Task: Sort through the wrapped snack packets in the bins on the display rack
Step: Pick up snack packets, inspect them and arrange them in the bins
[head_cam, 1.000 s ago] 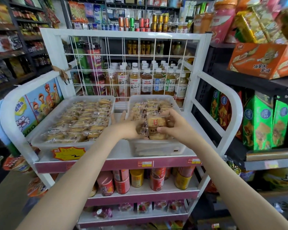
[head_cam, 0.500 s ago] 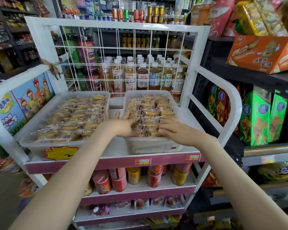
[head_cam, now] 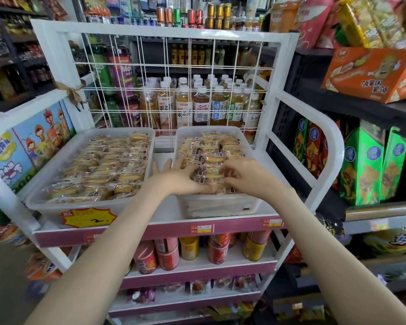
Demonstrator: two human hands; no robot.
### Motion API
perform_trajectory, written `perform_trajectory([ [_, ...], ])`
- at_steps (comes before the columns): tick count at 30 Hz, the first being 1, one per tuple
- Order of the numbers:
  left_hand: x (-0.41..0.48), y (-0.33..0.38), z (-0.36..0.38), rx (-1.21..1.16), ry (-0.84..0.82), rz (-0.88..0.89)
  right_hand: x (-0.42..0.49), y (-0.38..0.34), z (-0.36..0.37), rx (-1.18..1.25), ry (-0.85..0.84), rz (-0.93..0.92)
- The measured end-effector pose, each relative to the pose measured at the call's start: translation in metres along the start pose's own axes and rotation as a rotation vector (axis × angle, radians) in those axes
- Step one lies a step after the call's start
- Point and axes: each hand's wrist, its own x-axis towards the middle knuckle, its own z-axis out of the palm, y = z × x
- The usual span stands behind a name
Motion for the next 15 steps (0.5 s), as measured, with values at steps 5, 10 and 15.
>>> perform_trajectory([
  [5, 0.005, -0.002, 0.003, 0.031, 0.015, -0.010, 0.015, -0.007, 0.006, -0.246, -0.015, -0.108],
  [10, 0.007, -0.003, 0.005, 0.006, 0.039, 0.006, 0.013, -0.007, 0.007, -0.275, 0.032, -0.108],
  [15, 0.008, -0.003, 0.006, -0.059, 0.031, 0.006, 0.002, 0.001, 0.013, -0.202, 0.269, -0.143],
])
